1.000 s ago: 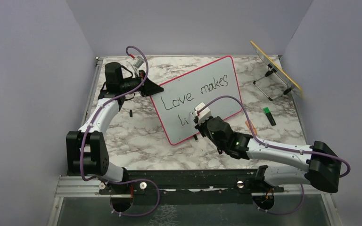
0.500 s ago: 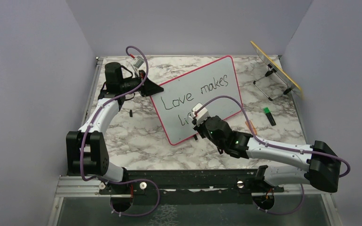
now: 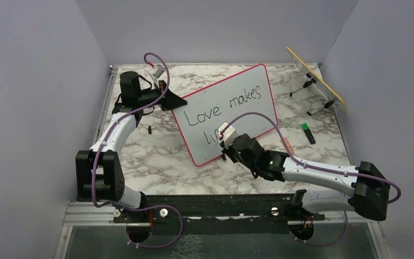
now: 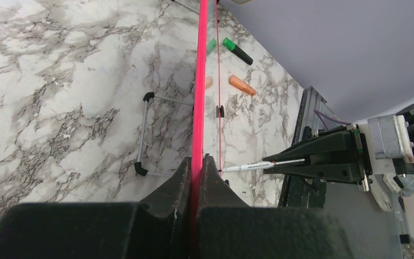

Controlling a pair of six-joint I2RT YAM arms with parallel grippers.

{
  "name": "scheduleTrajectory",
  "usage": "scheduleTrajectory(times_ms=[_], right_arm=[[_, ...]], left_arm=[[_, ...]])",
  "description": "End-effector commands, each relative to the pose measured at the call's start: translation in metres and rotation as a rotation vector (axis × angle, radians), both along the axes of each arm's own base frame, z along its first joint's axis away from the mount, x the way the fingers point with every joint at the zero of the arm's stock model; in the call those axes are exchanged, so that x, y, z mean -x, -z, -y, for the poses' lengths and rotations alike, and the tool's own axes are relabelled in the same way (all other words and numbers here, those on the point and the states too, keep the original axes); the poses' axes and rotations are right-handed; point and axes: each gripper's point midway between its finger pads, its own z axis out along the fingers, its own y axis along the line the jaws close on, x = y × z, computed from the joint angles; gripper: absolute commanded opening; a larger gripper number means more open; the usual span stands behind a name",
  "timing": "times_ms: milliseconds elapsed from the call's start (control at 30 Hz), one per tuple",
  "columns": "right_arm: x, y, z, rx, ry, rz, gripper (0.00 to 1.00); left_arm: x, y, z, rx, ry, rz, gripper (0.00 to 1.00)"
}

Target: Write a sentence on the whiteboard

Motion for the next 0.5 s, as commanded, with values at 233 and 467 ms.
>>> scheduleTrajectory(times_ms=[233, 467], right_arm=[[0.020, 0.018, -0.003, 0.060, -0.100, -0.114, 0.01], [0.018, -0.004, -0.014, -0.047, -0.097, -0.091, 0.01]], left_arm=[[-0.011, 0.037, -0.007, -0.070, -0.075, -0.077, 0.00], [-0.011, 0.037, -0.007, -0.070, -0.075, -0.079, 0.00]])
